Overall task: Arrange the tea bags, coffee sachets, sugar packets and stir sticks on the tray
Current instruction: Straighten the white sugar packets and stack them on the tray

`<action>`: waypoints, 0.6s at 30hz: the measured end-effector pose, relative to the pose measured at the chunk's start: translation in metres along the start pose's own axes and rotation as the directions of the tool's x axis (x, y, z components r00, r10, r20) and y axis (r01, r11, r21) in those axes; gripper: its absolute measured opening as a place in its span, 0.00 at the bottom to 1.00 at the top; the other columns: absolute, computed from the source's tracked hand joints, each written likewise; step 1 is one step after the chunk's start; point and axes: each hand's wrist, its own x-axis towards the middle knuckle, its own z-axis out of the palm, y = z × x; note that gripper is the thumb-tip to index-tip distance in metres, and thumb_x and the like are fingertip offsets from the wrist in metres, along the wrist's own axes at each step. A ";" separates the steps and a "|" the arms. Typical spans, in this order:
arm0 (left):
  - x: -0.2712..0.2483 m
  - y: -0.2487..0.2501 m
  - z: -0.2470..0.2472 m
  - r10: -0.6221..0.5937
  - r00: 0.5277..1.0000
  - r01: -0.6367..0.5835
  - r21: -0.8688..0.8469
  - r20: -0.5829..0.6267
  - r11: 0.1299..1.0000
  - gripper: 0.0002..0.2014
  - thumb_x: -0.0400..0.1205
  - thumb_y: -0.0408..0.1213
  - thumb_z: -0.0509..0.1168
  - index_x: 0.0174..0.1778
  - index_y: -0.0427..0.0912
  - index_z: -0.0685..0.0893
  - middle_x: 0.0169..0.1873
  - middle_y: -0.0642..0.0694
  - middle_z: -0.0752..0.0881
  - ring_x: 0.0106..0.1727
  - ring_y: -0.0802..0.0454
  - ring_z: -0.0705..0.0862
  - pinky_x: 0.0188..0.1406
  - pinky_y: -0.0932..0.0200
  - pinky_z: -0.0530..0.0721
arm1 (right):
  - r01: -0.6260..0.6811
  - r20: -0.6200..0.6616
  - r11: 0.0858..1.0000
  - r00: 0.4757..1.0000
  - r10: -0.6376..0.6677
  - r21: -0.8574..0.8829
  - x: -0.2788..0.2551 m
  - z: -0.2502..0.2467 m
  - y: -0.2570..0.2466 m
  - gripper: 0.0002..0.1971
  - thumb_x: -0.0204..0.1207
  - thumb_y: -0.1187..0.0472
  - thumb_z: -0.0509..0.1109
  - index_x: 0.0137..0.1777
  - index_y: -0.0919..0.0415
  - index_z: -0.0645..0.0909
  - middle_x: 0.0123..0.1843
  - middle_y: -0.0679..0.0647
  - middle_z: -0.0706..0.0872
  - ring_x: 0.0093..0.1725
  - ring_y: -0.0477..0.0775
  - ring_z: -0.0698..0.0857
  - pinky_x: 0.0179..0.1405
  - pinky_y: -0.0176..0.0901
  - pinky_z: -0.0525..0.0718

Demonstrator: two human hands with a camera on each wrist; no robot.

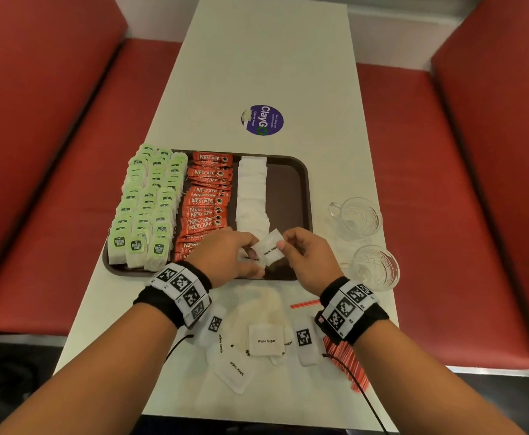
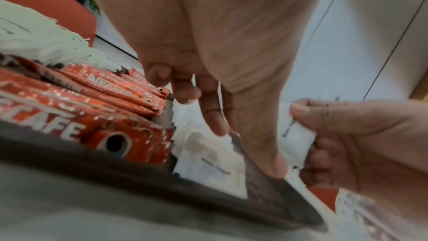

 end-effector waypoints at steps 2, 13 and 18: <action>-0.001 0.004 0.000 0.000 0.999 -0.001 -0.032 -0.037 0.999 0.14 0.76 0.59 0.73 0.55 0.59 0.86 0.43 0.53 0.81 0.45 0.53 0.79 0.43 0.55 0.76 | -0.012 0.025 1.000 1.000 0.012 0.013 -0.003 0.002 -0.002 0.05 0.83 0.54 0.70 0.45 0.52 0.82 0.38 0.53 0.87 0.38 0.55 0.84 0.43 0.55 0.88; -0.005 -0.004 -0.005 -0.142 0.990 0.142 0.127 -0.009 0.982 0.09 0.82 0.48 0.70 0.55 0.51 0.91 0.45 0.50 0.89 0.50 0.50 0.85 0.55 0.51 0.83 | -0.069 0.154 0.943 0.980 0.125 -0.324 -0.003 0.008 -0.004 0.14 0.85 0.64 0.62 0.68 0.56 0.81 0.57 0.49 0.89 0.57 0.48 0.86 0.57 0.34 0.78; -0.002 -0.002 0.009 -0.152 0.983 0.175 0.262 -0.106 0.949 0.13 0.78 0.55 0.72 0.55 0.55 0.89 0.46 0.49 0.87 0.54 0.48 0.80 0.57 0.49 0.80 | 0.021 0.232 0.871 0.967 0.107 -0.490 -0.005 0.020 -0.007 0.16 0.84 0.64 0.61 0.66 0.60 0.86 0.62 0.56 0.87 0.62 0.58 0.84 0.65 0.50 0.81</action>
